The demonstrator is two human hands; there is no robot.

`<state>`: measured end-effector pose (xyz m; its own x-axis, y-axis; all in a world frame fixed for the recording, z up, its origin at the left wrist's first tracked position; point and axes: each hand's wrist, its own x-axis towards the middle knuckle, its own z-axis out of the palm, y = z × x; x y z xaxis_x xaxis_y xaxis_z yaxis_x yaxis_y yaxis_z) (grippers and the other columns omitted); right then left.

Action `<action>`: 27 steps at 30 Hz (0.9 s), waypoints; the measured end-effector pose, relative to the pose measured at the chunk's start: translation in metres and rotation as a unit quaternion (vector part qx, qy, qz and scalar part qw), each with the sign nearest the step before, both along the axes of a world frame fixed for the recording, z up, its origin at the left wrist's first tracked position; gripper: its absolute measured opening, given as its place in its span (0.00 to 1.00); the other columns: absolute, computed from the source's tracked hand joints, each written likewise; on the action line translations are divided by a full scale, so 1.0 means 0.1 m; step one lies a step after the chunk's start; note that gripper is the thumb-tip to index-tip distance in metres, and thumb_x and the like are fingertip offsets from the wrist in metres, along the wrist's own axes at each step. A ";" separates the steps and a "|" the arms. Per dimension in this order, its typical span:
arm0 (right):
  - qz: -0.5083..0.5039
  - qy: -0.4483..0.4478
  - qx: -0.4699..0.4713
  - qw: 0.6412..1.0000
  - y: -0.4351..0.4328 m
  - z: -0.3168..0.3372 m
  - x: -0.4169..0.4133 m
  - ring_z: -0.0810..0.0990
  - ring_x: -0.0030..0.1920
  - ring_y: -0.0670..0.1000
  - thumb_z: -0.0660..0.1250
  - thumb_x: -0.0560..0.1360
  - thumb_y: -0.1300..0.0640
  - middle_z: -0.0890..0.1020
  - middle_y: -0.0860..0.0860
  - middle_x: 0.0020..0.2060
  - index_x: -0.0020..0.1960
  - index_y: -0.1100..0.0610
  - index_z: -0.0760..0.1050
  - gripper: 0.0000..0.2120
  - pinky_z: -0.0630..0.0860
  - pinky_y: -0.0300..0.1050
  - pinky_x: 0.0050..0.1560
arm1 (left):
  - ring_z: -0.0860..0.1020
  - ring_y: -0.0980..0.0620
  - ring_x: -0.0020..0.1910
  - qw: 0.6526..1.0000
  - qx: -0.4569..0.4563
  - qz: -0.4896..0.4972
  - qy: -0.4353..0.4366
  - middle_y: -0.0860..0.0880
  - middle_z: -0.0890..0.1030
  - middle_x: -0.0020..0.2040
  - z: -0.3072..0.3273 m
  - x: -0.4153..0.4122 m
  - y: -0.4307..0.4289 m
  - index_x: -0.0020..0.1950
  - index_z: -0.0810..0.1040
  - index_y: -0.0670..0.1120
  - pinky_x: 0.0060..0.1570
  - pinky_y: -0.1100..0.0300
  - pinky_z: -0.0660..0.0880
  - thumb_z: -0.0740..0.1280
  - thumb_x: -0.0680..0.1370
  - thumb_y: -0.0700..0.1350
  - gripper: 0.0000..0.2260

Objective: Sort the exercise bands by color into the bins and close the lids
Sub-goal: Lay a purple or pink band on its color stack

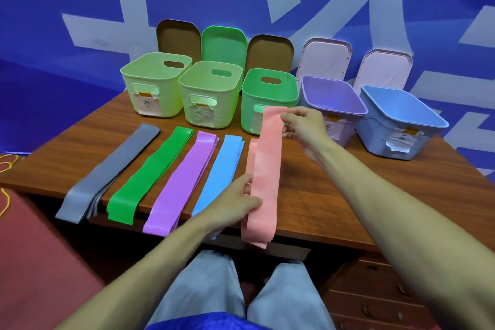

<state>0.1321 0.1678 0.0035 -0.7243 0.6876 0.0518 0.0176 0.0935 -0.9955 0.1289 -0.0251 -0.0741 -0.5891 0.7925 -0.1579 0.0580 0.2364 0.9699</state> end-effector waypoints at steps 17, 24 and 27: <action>0.011 -0.152 0.105 0.983 0.19 -0.75 -0.53 0.74 0.26 0.48 0.68 0.73 0.65 0.78 0.51 0.31 0.46 0.56 0.79 0.05 0.72 0.37 0.24 | 0.77 0.47 0.52 0.939 -0.209 0.030 0.271 0.48 0.80 0.49 -0.13 -0.19 0.18 0.69 0.67 0.48 0.55 0.49 0.75 0.71 0.70 0.46 0.29; -0.008 -0.160 0.118 0.980 0.28 -0.91 -0.64 0.76 0.26 0.49 0.70 0.72 0.64 0.81 0.51 0.34 0.47 0.57 0.81 0.05 0.75 0.41 0.31 | 0.76 0.53 0.37 0.978 -0.162 0.024 0.130 0.51 0.75 0.41 -0.12 -0.32 0.23 0.67 0.68 0.46 0.39 0.61 0.72 0.69 0.74 0.40 0.23; -0.020 -0.156 0.109 0.982 0.32 -0.93 -0.67 0.78 0.29 0.49 0.70 0.72 0.64 0.82 0.53 0.38 0.46 0.57 0.82 0.05 0.77 0.40 0.33 | 0.77 0.55 0.30 0.991 -0.079 0.058 -0.093 0.49 0.73 0.38 -0.11 -0.36 0.24 0.65 0.69 0.42 0.31 0.62 0.74 0.70 0.74 0.36 0.21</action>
<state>0.0655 0.1996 -0.0892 -0.7014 0.7125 -0.0193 0.3263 0.2969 -0.8975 0.0931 -0.0016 -0.0851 -0.6247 0.6774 -0.3885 -0.1546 0.3804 0.9118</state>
